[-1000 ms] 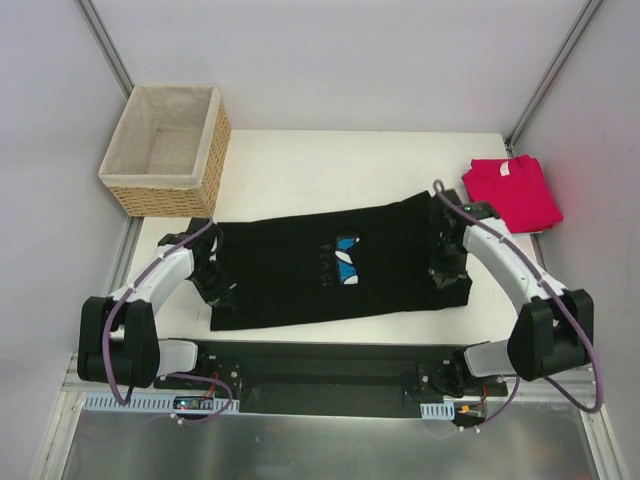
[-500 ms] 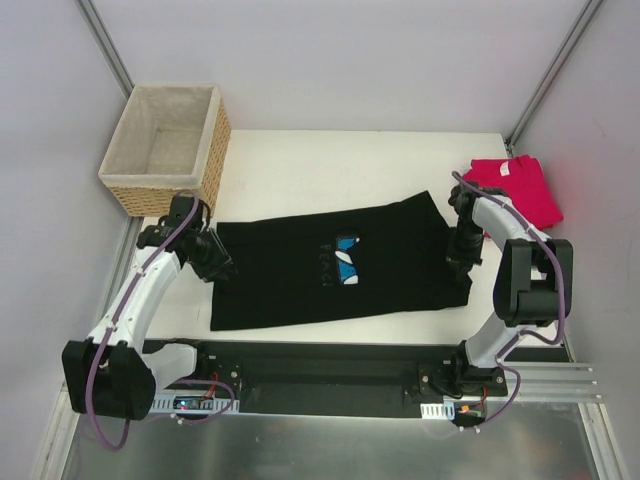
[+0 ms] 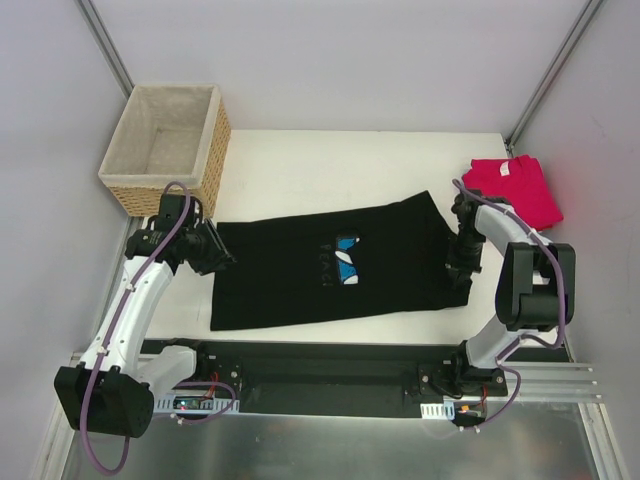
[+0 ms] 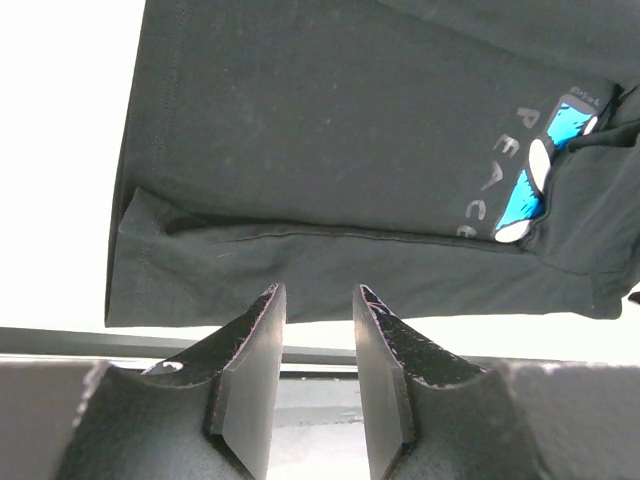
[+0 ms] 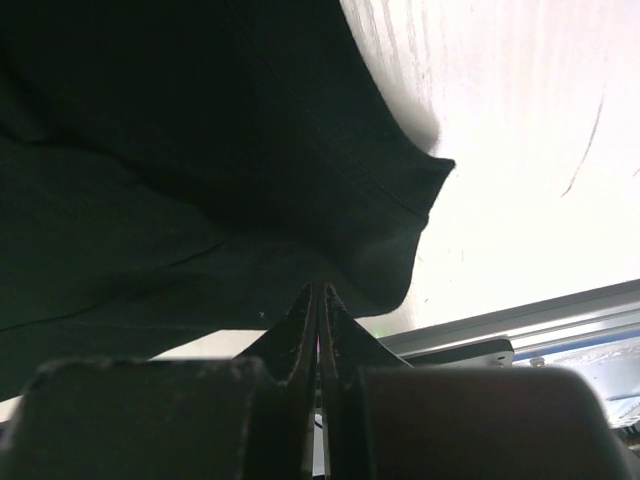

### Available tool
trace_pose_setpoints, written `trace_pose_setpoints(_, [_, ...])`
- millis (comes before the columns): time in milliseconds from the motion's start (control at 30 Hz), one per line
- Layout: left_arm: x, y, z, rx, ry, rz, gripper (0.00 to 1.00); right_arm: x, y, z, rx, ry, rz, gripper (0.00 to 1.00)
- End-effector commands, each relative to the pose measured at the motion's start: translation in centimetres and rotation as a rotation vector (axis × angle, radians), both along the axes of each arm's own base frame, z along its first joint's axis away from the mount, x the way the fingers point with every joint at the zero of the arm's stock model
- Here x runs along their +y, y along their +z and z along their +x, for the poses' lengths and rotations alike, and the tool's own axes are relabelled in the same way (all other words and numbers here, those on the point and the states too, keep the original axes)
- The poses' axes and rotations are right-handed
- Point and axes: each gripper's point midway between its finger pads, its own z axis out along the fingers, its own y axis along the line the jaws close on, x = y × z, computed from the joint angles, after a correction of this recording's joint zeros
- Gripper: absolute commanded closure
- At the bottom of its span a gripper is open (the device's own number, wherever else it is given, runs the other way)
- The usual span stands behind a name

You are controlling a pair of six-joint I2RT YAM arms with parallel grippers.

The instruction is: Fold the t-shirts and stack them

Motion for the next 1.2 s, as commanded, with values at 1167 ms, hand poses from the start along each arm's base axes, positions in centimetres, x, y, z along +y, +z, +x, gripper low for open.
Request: trace_pose_setpoints(1167, [-1.4, 4.4, 0.9, -0.056, -0.033, -0.07, 0.66, -0.1, -1.6, -3.1, 0.141, 0.006, -0.035, 0.99])
